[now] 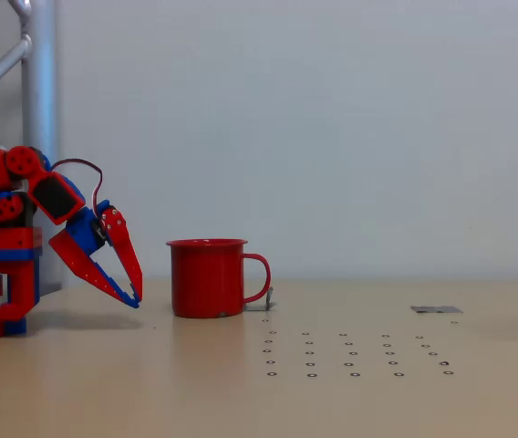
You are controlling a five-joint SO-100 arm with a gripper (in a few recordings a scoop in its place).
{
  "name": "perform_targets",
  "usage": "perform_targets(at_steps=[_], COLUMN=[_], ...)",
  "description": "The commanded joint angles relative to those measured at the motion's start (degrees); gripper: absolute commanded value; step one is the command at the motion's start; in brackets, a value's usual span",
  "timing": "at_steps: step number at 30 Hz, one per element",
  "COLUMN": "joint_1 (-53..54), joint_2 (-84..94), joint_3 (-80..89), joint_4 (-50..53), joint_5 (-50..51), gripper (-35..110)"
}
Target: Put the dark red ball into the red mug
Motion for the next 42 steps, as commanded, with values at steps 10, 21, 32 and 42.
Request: perform_targets(at_steps=[10,21,32,42], joint_1=[-3.4,-4.4,-4.4,-4.4], joint_2=[4.0,4.0,4.0,4.0], joint_3=[-0.4,-0.6,-0.6,-0.6], joint_4=[4.9,6.1,6.2,6.2], joint_5=[4.5,4.1,3.6,3.6], gripper=[-2,0,0,0])
